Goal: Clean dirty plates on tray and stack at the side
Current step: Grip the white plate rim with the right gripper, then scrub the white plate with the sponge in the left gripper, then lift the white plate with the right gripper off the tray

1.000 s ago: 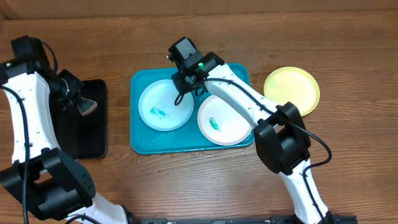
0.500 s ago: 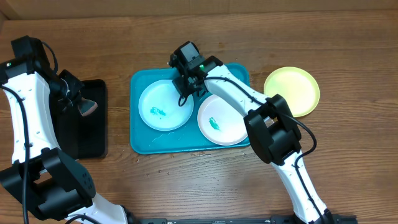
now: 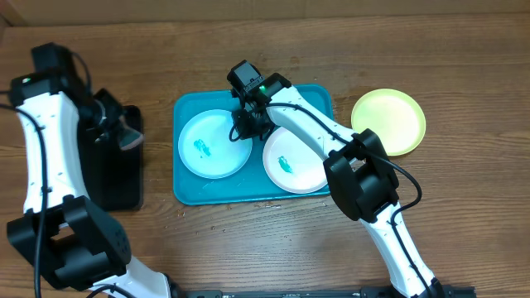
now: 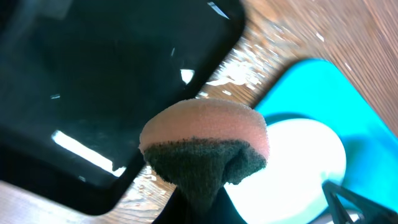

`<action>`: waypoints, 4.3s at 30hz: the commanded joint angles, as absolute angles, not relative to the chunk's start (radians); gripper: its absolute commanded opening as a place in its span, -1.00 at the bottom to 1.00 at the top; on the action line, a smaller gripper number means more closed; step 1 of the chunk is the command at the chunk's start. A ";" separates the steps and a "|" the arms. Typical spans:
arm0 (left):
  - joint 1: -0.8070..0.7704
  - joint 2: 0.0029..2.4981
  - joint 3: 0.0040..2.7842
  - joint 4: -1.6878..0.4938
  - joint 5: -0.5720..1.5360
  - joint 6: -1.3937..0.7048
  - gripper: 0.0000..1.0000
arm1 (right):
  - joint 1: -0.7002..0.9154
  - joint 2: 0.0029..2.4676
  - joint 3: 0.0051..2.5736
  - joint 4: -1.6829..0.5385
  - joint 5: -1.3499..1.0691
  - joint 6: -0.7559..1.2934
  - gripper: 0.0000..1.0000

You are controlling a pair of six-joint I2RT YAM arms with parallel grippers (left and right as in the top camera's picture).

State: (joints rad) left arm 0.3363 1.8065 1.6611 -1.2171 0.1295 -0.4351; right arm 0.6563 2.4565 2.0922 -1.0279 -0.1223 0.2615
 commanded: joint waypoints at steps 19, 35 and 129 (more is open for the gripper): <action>-0.082 2.172 1.655 -1.078 0.288 -0.291 -0.92 | 0.647 2.463 2.089 -1.093 -0.068 0.554 -0.93; -0.135 2.255 1.656 -1.018 -0.138 -0.320 -0.92 | 0.646 2.463 2.087 -1.084 -0.042 0.550 -0.93; 0.556 1.959 1.856 -1.354 0.080 -0.502 -0.92 | 1.124 2.278 2.297 -0.955 1.321 -0.447 -0.92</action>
State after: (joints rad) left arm 0.5571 1.9491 1.8584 -1.3571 0.0685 -0.5209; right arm 1.1210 2.3077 2.2768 -0.9546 1.3155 -0.4706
